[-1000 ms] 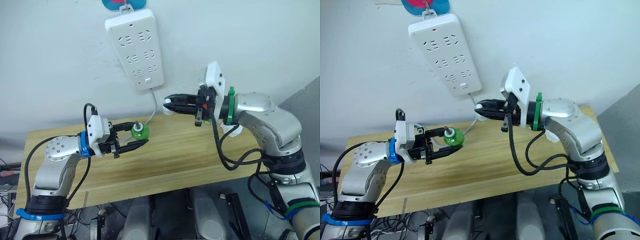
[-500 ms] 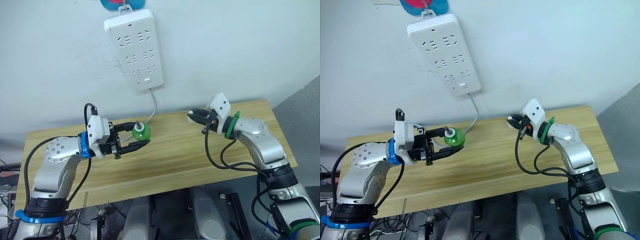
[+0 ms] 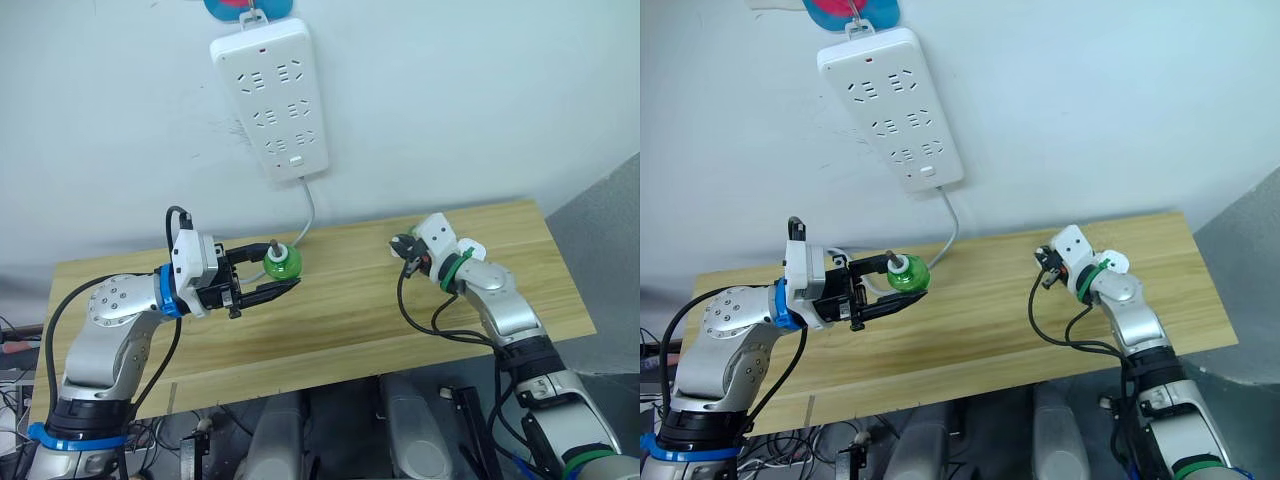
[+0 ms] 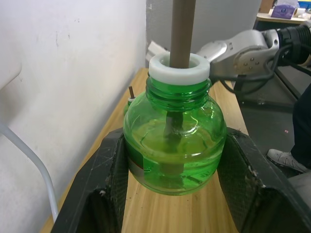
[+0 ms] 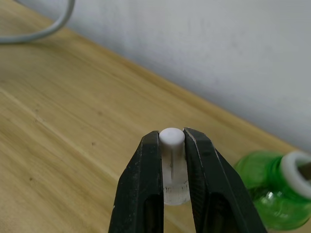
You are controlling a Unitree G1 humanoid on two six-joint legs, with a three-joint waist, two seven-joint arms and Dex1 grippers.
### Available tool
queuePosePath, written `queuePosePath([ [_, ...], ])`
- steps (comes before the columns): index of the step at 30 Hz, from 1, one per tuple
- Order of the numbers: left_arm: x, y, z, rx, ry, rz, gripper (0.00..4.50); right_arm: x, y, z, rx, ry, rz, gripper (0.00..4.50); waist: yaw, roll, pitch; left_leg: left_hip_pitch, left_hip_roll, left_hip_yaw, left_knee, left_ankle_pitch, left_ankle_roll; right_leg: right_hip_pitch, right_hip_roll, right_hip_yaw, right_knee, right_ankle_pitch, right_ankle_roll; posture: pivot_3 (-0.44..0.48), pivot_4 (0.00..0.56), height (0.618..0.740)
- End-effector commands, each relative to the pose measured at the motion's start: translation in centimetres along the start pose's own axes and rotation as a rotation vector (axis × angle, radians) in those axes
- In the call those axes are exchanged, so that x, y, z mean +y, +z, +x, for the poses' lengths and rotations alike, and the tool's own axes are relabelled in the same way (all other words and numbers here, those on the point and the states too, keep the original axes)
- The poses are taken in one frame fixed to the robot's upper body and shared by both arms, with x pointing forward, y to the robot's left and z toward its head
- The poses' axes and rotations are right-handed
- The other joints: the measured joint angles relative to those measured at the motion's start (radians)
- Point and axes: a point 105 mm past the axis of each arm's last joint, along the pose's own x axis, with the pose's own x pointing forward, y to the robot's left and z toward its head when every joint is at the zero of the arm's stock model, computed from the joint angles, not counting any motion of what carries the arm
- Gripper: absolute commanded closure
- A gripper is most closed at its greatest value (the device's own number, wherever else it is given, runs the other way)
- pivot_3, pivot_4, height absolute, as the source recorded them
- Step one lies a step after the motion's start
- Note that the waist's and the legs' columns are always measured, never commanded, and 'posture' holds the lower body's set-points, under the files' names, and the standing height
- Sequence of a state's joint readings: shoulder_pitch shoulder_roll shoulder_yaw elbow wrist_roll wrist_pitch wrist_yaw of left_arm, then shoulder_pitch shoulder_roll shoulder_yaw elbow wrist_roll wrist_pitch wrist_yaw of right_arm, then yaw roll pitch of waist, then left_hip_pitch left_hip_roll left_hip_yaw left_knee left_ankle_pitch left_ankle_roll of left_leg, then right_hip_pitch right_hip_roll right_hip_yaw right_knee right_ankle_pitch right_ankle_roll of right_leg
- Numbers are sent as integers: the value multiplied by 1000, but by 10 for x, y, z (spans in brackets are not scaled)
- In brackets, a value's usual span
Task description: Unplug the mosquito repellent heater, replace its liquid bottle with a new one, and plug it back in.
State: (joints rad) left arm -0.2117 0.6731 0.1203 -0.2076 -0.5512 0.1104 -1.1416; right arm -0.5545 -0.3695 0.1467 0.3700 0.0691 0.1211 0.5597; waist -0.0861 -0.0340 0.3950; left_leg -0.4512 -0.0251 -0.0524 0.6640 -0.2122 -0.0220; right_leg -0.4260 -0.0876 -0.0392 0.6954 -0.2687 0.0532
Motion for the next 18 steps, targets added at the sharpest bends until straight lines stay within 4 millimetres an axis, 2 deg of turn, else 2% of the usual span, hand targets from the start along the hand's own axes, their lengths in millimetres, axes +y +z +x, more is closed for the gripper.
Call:
queuePosePath([
  [1, -3, 10, -1, -31, 0, 23, 2276, -9, 14, 2, -57, -40, -15, 4192, 0, 0, 0, 0, 0, 0, 0, 0, 0, 0, 0, 0, 0, 0, 0, -155, 354, 734],
  [18, -3, 10, -4, -22, 5, 12, 2276, -13, 8, 17, -49, -88, 35, 4192, 3, 0, 0, 0, 0, 0, 0, 0, 0, 0, 0, 0, 0, 0, 0, -139, 363, 734],
])
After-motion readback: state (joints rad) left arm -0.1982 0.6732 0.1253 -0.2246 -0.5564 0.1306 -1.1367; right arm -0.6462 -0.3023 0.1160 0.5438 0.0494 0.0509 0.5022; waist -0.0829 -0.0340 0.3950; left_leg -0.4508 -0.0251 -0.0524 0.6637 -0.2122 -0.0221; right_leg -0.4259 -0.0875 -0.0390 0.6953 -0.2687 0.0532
